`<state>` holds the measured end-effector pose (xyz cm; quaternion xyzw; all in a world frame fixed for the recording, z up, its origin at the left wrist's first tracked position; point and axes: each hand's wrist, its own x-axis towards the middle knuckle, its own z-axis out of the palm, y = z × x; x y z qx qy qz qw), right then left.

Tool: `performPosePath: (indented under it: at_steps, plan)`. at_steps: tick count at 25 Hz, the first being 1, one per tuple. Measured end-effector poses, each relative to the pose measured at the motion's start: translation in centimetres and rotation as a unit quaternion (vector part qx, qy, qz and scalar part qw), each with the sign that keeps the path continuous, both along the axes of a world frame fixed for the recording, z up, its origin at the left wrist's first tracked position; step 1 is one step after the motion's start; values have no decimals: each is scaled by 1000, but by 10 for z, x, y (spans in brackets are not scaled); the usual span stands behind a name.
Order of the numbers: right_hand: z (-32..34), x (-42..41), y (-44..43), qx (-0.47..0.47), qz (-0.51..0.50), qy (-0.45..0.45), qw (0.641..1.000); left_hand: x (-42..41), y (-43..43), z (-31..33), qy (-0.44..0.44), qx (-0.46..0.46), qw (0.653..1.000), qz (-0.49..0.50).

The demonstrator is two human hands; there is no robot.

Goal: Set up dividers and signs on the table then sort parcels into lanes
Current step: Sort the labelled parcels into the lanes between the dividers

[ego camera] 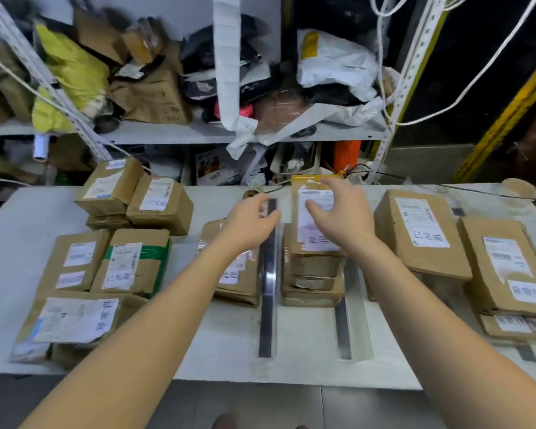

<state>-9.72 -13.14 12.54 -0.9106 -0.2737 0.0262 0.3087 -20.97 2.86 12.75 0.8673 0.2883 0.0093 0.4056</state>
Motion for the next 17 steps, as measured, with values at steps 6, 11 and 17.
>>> performPosePath:
  at_steps: [6,11,17]
  plan:
    - [-1,-55,109,-49,147,18,988,-81,114,30,63,218,974,10]
    - [-24,-138,191,-97,197,50,974,-189,212,13,120,228,965,57]
    - [-68,-230,238,-105,171,145,969,-303,275,-40,204,166,957,125]
